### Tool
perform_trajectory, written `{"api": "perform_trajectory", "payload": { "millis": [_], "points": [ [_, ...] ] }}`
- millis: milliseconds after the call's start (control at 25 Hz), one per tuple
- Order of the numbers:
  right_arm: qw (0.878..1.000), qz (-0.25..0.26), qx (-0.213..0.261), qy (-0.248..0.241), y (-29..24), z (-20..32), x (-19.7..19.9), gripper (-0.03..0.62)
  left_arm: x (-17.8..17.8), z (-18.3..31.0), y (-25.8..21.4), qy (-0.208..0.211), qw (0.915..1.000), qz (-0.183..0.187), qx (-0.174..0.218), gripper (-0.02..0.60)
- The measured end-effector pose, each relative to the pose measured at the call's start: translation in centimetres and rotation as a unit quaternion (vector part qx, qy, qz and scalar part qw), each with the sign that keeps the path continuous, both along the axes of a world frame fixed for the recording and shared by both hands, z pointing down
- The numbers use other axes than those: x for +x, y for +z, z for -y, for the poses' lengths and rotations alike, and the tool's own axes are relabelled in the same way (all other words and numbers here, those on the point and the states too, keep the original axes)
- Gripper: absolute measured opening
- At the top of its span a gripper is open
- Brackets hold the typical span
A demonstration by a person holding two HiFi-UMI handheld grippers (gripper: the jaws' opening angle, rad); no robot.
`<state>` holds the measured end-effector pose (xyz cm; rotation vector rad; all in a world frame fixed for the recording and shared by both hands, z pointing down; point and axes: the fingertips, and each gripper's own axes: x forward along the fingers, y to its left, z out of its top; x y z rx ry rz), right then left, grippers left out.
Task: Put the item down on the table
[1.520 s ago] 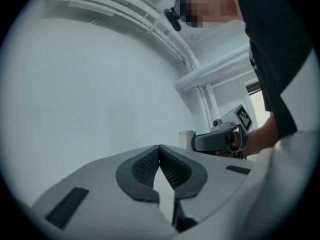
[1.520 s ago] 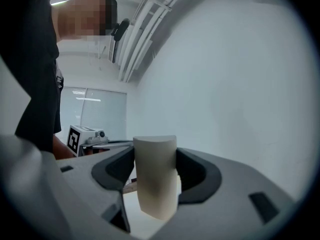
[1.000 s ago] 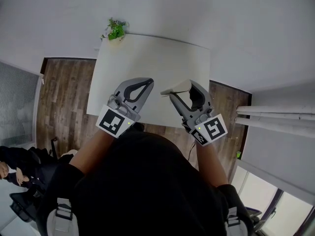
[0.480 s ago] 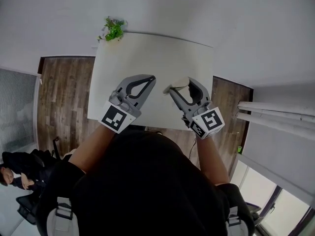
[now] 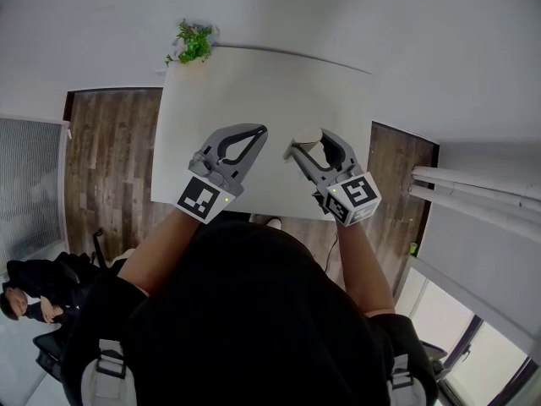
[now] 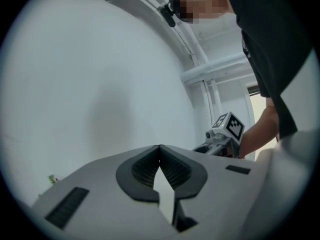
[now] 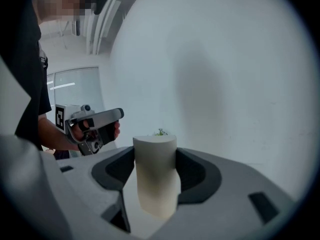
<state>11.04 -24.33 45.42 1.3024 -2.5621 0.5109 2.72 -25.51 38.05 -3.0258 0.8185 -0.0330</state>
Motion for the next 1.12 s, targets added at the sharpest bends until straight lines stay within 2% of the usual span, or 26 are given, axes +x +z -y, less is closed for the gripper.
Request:
{"api": "perform_trajectory", "payload": {
  "millis": [160, 520, 800, 1120],
  "points": [
    [0.999, -0.013, -0.035, 0.003, 1.6, 0.5, -0.4, 0.262, -0.2, 0.1, 0.7, 0.001, 1.0000, 0.001, -0.005, -0.006],
    [0.992, -0.054, -0.105, -0.049, 7.1, 0.4, -1.2, 0.261, -0.5, 0.3, 2.5, -0.002, 0.9998, 0.006, -0.017, -0.006],
    [0.980, -0.087, -0.158, -0.081, 9.9, 0.1, -1.9, 0.261, -0.9, 0.3, 4.4, -0.007, 0.9994, 0.016, -0.028, -0.006],
    [0.959, -0.140, -0.217, -0.118, 13.1, -0.3, -1.9, 0.258, -1.0, 0.5, 5.8, -0.009, 0.9990, 0.025, -0.036, -0.006]
  ]
}}
